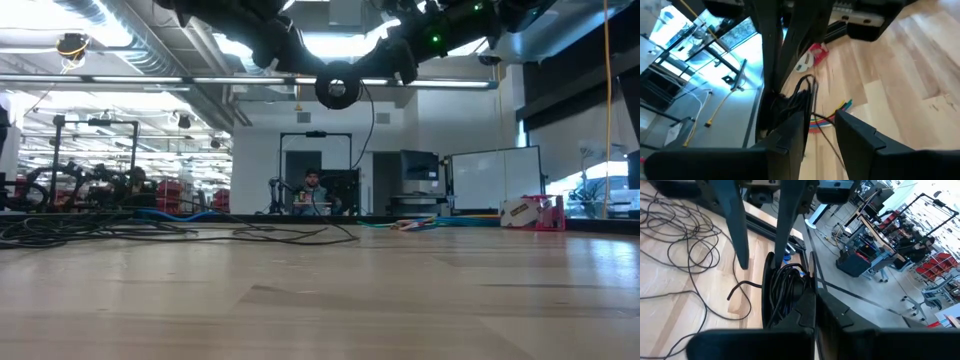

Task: Coiling cords

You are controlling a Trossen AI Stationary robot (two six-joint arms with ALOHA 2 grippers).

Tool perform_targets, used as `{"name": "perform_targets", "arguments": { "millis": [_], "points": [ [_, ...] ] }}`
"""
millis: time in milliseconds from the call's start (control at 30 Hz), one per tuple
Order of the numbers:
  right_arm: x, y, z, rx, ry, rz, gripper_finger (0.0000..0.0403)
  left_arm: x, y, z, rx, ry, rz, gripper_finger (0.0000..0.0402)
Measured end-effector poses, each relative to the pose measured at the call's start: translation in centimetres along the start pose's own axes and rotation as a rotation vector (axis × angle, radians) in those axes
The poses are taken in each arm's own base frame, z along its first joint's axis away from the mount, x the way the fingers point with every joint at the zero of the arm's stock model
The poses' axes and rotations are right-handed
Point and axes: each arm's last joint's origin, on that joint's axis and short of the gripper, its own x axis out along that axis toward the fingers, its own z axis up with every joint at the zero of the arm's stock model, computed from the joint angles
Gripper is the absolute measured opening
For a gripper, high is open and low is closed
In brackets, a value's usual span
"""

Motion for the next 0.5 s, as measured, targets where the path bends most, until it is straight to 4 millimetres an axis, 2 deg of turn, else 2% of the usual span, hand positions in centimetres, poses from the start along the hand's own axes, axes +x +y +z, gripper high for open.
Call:
{"name": "perform_targets", "arguments": {
  "millis": [267, 500],
  "points": [
    [0.00, -0.02, 0.11, 0.042, -0.018, 0.008, 0.0009, 0.00, 0.02, 0.02, 0.000, 0.000, 0.003, 0.0092],
    [0.00, 0.05, 0.17, 0.041, -0.039, 0.036, 0.0009, -0.02, 0.04, 0.05, 0.033, -0.004, 0.005, 0.0007]
  ]
}}
